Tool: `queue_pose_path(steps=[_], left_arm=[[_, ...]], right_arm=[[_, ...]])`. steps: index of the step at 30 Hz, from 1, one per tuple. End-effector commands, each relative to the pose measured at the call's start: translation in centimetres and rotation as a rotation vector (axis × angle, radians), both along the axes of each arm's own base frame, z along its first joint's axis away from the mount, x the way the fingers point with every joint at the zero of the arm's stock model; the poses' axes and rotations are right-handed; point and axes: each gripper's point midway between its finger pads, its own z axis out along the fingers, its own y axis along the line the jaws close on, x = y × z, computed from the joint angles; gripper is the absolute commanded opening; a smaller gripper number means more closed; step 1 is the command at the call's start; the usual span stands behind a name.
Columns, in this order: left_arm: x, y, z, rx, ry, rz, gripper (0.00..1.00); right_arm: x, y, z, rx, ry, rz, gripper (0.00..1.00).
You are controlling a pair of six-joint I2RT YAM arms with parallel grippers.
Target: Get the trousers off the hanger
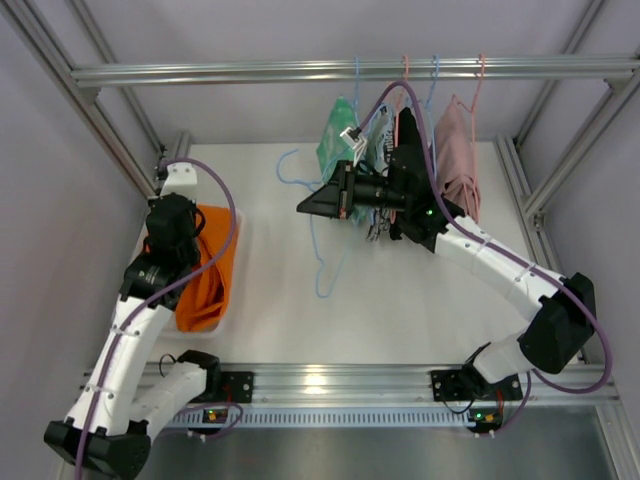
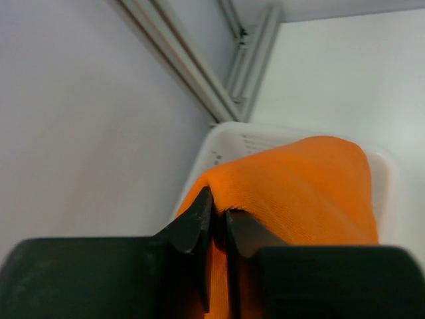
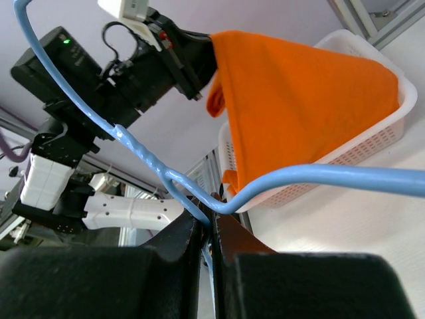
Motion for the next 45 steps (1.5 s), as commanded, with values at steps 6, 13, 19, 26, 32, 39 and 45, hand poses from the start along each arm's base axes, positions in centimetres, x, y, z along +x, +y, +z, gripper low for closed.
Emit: queue_pose_path(steps=[6,13,19,26,32,39,45], left_arm=[[2.1,-3.1,-7.6,-0.423,0.085,-0.042,0.38],[1.9,-2.1,-4.7,-0.572,0.042,-0.116,0.58],[-3.8,-9.4,4.8,-0.515,-0.065,-0.662,0.99],[-8.1,-13.6,7.3,-0.579,0.034,-0.896,0.98],[-9.7,-16.9,7.6,-0.698,0.139,-1.119,0.91],[-10.5,-17.8,7.7,-0.729,0.122,-1.192,0.87],[-11.2,-18.8,8.3,-0.825,0.080,-1.249,0.81]], right_arm=[[-0.4,-0.1,3.8,0.058,-0.094,0.016,0.00],[-0.3,0.0,5.2,0.076,-0.104,0.019,0.00],[-0.4,0.5,6.0,0.101,-0.091,0.016,0.00],[-1.3,2.1,7.0,0.141,-0.056,0.031,0.00],[-1.6,4.5,8.1,0.185,-0.009,0.023,0.00],[-1.0,6.9,8.9,0.215,0.041,0.023,0.00],[-2.2,8.1,10.2,0.250,0.042,0.060,0.00]])
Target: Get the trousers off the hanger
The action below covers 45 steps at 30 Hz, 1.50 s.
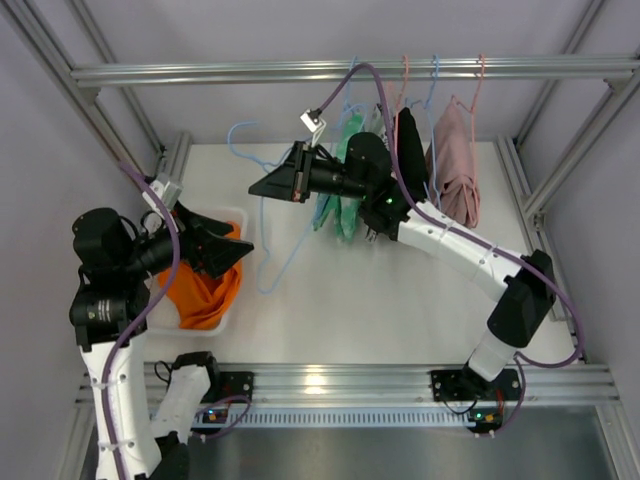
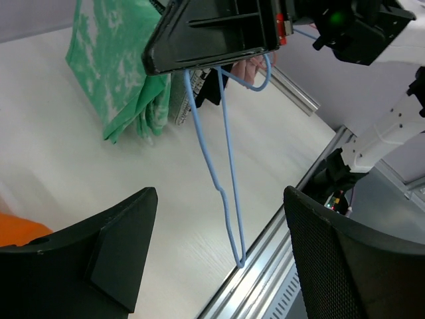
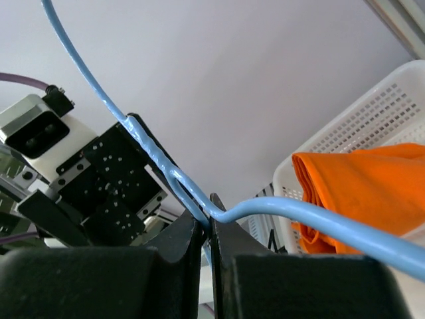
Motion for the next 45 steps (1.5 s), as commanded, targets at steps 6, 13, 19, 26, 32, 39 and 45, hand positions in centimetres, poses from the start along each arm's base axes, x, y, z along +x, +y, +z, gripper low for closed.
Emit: queue_pose_path(steps=[6,13,19,26,32,39,45], left_arm=[[1.2,-0.5,1.5,-0.100,-0.058,-0.022,0.73],[0.2,-1.2,2.6,-0.142,-0.103,-0.067,0.76],[-1.4,-1.2,3.7,-0.131,-0.187,-0.055,0.89],[0.4,-1.1,3.0,-0.185,-0.079,-0.042,0.71],[2.7,-0.7,2.4,-0.212,-0.049,-0.009,0.69],[3.9,-2.1,2.6,-0.192,-0.067,-0.063,0.63],[3.5,-5.5,1.2,-0.130,-0.029,-0.148,0.51]], right_arm=[[-3.2,0.5,6.3,0.147,-0.107,0.057,0.00],[-4.3,0.0,8.2,0.169,-0.144,0.059,0.00],[-5.2,-0.7,8.7,0.180,-0.113,0.076,0.00],[-5.3,-0.7,9.9,0.210,-0.111,0.085,0.00],[-5.4,-0.7,10.3,0.221,-0.114,0.091,0.00],[-5.2,-0.5,10.4,0.223,-0.116,0.091,0.00],[-5.0,-0.5,10.2,0.221,-0.121,0.088,0.00]])
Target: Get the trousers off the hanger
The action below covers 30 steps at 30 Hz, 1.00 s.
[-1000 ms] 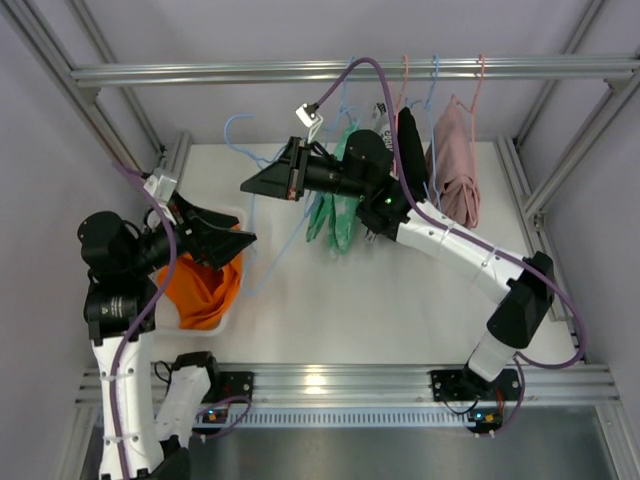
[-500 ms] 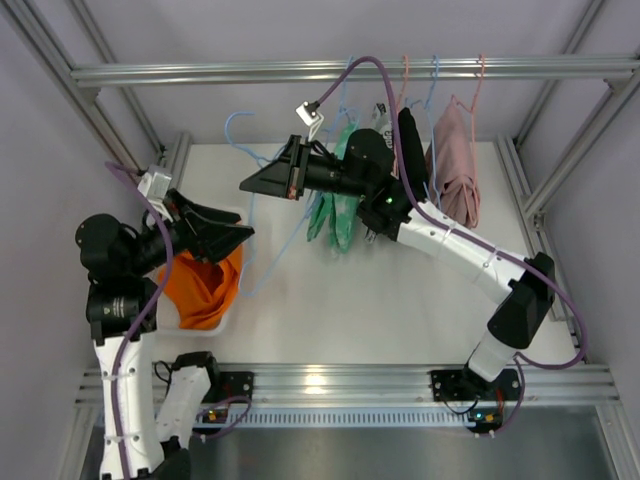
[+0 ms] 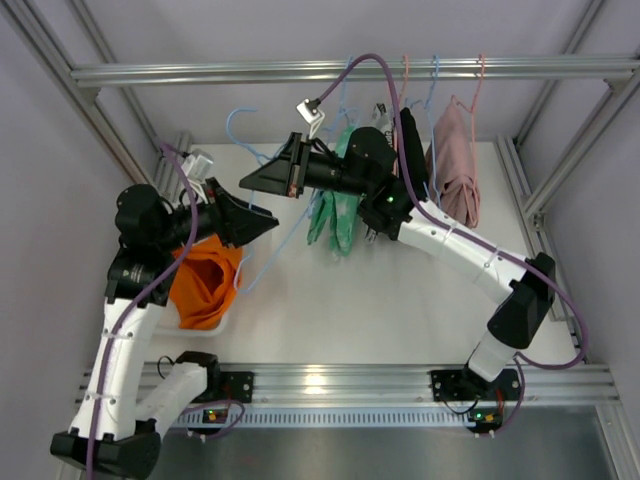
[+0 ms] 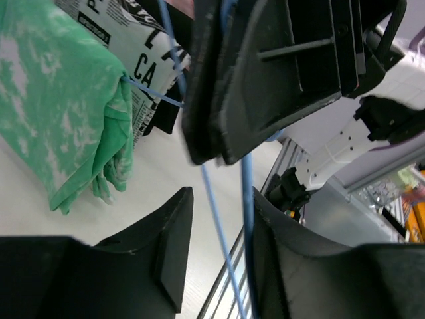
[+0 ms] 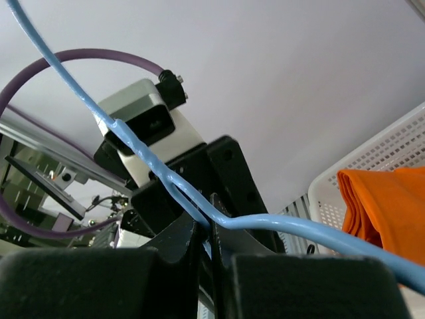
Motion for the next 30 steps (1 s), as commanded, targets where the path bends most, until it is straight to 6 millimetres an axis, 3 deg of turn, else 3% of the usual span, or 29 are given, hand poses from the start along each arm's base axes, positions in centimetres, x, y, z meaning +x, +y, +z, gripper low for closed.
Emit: queue_pose_path(steps=[1,3,4,5,7,8,9,10,11,12,16,25,30], left_arm=[[0.2,-1.0,0.5,0.044,-0.067,0.008,0.40],[0.5,-0.9,0.7,0.036,-0.063,0.040,0.23],[0.7,-0.7,0.5,0.034,-0.059,0.059,0.06],[0.8,-0.5,0.4,0.040,-0.051,0.077,0.00],[1.3,0.0,0.7,0.045,-0.047,0.127,0.00],[1.3,0.1,0.5,0.057,-0.041,0.139,0.00],[1.4,0.3,0.5,0.062,-0.039,0.151,0.00],[1.6,0.6,1.0,0.067,-0.051,0.175,0.00],[1.7,0.8,0.7,0.089,-0.054,0.182,0.00],[1.9,1.1,0.2,0.111,-0.029,0.203,0.00],[2.3,2.0,-1.5,0.185,0.014,0.247,0.00],[3.7,2.1,-4.7,0.253,0.098,0.250,0.00],[4.8,2.0,-3.7,0.217,0.053,0.277,0.00]], right_arm=[[-2.7,-1.2,5.9,0.140,-0.136,0.041,0.00],[-2.5,-1.4,5.8,0.137,-0.137,0.036,0.00],[-2.4,-1.4,5.5,0.130,-0.135,0.032,0.00],[-2.3,-1.7,5.6,0.130,-0.136,0.026,0.00],[-1.7,-2.0,4.9,0.115,-0.138,0.014,0.01],[-1.3,-2.5,5.0,0.115,-0.141,0.000,0.08],[-1.0,-2.6,4.3,0.102,-0.138,-0.006,0.19],[-0.8,-2.9,4.2,0.099,-0.140,-0.013,0.36],[-0.3,-3.5,4.4,0.098,-0.145,-0.030,0.71],[-0.1,-4.0,4.2,0.088,-0.148,-0.040,0.94],[1.5,-5.7,4.1,0.066,-0.159,-0.100,1.00],[2.0,-9.5,7.5,0.100,-0.301,-0.172,0.99],[2.6,-11.6,9.6,0.110,-0.369,-0.228,0.99]])
